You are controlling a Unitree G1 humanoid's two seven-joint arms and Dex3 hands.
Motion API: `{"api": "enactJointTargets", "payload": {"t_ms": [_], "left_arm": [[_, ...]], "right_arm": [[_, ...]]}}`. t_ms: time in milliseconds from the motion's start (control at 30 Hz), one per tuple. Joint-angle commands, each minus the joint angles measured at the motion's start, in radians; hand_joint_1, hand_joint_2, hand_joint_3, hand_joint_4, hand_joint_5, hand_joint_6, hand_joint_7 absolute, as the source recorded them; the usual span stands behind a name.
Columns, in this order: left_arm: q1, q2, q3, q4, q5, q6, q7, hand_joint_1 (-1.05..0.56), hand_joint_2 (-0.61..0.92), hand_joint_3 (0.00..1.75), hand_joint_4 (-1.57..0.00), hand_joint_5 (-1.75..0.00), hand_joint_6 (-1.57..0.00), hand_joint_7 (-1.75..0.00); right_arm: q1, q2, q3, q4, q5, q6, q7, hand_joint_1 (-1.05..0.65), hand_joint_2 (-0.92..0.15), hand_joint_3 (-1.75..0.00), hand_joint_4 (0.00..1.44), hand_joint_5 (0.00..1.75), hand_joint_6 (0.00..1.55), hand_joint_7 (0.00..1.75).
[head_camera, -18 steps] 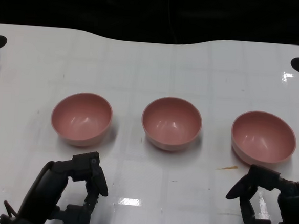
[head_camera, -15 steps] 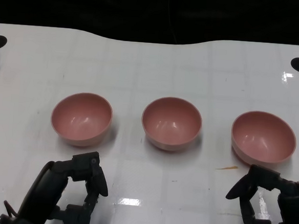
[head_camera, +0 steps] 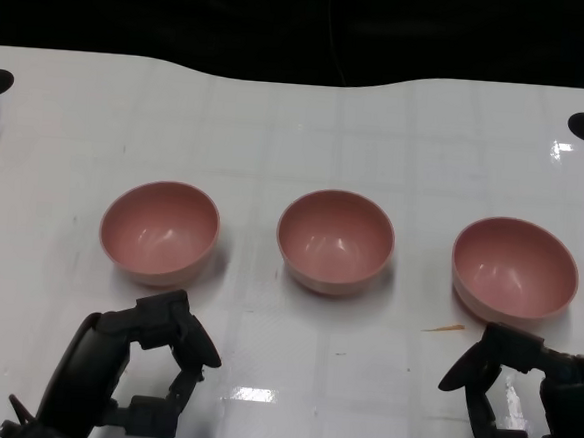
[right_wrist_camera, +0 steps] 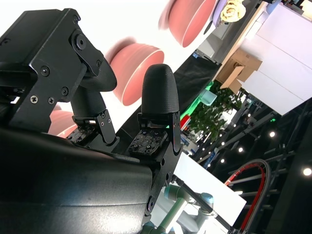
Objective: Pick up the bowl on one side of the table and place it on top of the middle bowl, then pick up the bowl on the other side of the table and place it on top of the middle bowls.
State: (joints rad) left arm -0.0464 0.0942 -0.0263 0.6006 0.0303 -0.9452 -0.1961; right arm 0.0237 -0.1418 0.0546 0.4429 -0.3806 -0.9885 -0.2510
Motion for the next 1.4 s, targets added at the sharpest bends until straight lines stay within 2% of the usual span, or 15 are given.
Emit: {"api": "enactJointTargets", "payload": {"t_ms": [33,200,233,300,433,567,733,900,1033,1233,1400], "left_arm": [[-0.011,0.008,0.024,0.008,-0.019,0.016,0.018,-0.03,0.54,0.99,-0.64,-1.33,-0.72,-1.0],[-0.012,0.015,0.034,-0.013,-0.016,0.044,0.024,-0.08,0.74,0.55,-0.57,-1.2,-0.72,-0.64],[-0.013,0.019,0.038,-0.016,0.005,0.041,0.038,-0.11,0.81,0.4,-0.58,-1.16,-0.72,-0.55],[-0.01,0.029,0.044,-0.036,0.054,0.049,0.07,-0.16,0.9,0.21,-0.58,-1.07,-0.74,-0.42],[0.001,0.062,0.049,-0.133,0.186,0.126,0.141,-0.23,0.92,0.11,-0.57,-0.83,-0.71,-0.21],[0.013,0.084,0.047,-0.234,0.304,0.229,0.207,-0.31,0.92,0.07,-0.54,-0.7,-0.64,-0.1],[0.004,0.133,0.034,-0.389,0.528,0.433,0.29,-0.33,0.92,0.01,-0.47,-0.44,-0.51,0.0],[-0.029,0.16,-0.009,-0.482,0.644,0.65,0.255,-0.39,0.92,0.0,-0.35,-0.28,-0.35,0.0],[-0.073,0.179,-0.069,-0.491,0.738,0.762,0.269,-0.41,0.9,0.0,-0.32,-0.24,-0.27,0.0],[-0.141,0.193,-0.175,-0.475,0.901,0.932,0.263,-0.46,0.89,0.0,-0.33,-0.23,-0.31,-0.02],[-0.214,0.182,-0.27,-0.417,0.994,1.068,0.231,-0.47,0.9,0.0,-0.41,-0.22,-0.36,-0.02]], "right_arm": [[0.006,0.0,-0.003,-0.008,0.02,0.004,0.002,0.14,-0.21,-1.53,0.83,1.67,0.84,1.26],[0.01,0.001,-0.002,-0.017,0.022,0.009,0.008,0.15,-0.21,-1.53,0.82,1.67,0.84,1.26],[0.01,0.001,-0.002,-0.018,0.021,0.009,0.008,0.15,-0.21,-1.53,0.82,1.68,0.84,1.26],[0.011,0.003,-0.002,-0.019,0.019,0.008,0.007,0.16,-0.21,-1.53,0.82,1.69,0.83,1.27],[0.009,0.006,-0.004,-0.019,0.013,0.004,0.002,0.16,-0.21,-1.54,0.82,1.68,0.83,1.27],[0.009,0.008,-0.007,-0.022,0.01,0.006,0.0,0.16,-0.21,-1.54,0.83,1.66,0.84,1.27],[0.005,0.007,-0.008,-0.019,0.015,0.01,0.005,0.16,-0.2,-1.56,0.83,1.67,0.84,1.27],[0.006,0.005,-0.007,-0.023,0.015,0.016,0.009,0.17,-0.2,-1.55,0.82,1.68,0.83,1.28],[0.005,0.005,-0.005,-0.02,0.018,0.013,0.011,0.18,-0.2,-1.54,0.83,1.67,0.83,1.28],[0.008,0.009,-0.004,-0.028,0.015,0.017,0.011,0.17,-0.21,-1.53,0.83,1.68,0.83,1.28],[0.006,0.008,-0.006,-0.027,0.005,0.016,0.004,0.18,-0.22,-1.54,0.82,1.67,0.83,1.28]]}}
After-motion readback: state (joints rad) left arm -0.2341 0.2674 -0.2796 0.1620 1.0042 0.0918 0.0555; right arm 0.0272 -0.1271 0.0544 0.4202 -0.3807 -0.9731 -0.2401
